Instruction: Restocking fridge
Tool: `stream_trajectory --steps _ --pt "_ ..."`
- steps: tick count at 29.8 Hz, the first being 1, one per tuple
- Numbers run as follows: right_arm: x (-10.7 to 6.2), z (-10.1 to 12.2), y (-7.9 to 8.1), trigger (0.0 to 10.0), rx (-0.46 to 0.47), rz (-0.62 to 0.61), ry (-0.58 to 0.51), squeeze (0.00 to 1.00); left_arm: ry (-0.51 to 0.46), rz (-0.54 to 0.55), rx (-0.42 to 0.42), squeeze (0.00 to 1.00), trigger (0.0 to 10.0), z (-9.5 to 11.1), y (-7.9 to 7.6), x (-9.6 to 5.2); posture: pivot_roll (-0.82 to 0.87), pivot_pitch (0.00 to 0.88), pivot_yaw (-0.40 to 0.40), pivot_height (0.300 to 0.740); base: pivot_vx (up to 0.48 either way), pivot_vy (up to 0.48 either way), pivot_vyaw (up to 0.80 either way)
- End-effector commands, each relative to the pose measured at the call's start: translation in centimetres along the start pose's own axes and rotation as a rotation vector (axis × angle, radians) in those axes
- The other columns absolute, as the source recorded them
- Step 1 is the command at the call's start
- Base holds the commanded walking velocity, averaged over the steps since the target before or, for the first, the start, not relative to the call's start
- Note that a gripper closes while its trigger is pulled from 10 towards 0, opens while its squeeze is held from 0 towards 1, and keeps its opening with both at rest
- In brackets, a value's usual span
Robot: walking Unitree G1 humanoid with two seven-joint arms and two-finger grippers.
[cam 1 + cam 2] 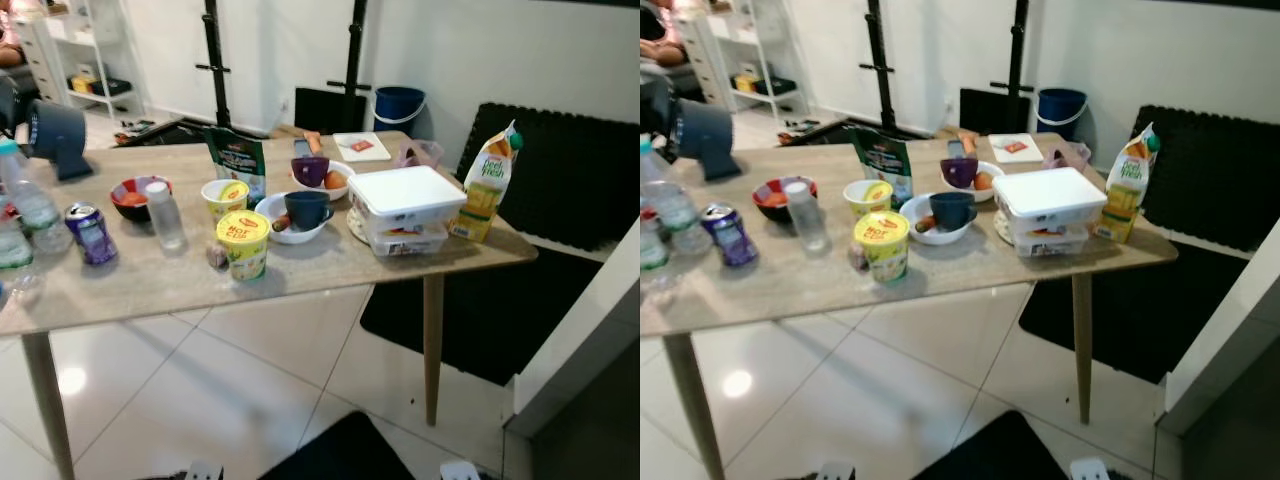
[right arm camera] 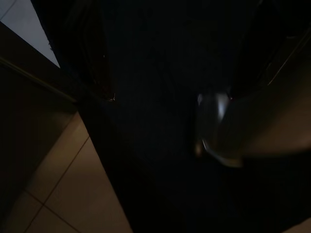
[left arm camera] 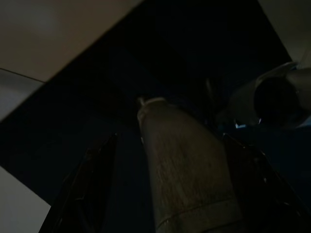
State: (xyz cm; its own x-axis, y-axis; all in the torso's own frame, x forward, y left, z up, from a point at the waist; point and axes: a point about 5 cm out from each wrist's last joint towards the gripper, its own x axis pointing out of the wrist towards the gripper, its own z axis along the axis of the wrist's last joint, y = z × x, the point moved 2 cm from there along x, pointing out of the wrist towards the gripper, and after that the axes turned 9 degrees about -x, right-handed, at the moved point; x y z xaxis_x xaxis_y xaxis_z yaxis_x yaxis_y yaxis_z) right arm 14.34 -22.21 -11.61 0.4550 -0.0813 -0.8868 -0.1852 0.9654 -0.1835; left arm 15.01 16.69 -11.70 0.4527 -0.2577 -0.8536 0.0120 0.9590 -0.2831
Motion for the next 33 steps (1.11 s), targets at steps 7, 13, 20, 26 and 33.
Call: stream_trajectory --steps 7,13,20,26,33 --pt "0.01 0.22 -0.35 10.0 0.004 -0.008 -0.004 0.0 0.023 0.004 0.006 0.0 10.0 -0.55 0.1 -0.07 -0.07 0.011 0.015 0.74 0.268 0.0 0.0" --pt "0.0 0.14 -0.25 10.0 0.003 -0.005 -0.003 0.0 0.024 0.01 0.006 0.0 10.0 -0.61 0.2 -0.1 -0.07 0.012 0.017 0.74 0.223 0.0 0.0" --pt "0.01 0.12 -0.16 10.0 0.002 -0.002 -0.003 0.0 0.009 0.044 -0.019 0.0 10.0 -0.41 0.57 -0.15 -0.07 0.013 0.018 0.74 0.124 0.0 0.0" --pt "0.0 0.08 -0.14 10.0 -0.001 0.0 -0.002 0.0 0.004 0.038 -0.029 0.0 10.0 -0.35 0.5 -0.13 -0.07 0.013 0.015 0.74 0.0 0.0 0.0" --pt "-0.02 0.04 -0.25 10.0 -0.005 -0.003 -0.002 0.0 0.023 0.022 0.003 0.0 10.0 -0.52 0.27 -0.09 -0.07 0.013 0.013 0.74 0.0 -0.247 0.0"
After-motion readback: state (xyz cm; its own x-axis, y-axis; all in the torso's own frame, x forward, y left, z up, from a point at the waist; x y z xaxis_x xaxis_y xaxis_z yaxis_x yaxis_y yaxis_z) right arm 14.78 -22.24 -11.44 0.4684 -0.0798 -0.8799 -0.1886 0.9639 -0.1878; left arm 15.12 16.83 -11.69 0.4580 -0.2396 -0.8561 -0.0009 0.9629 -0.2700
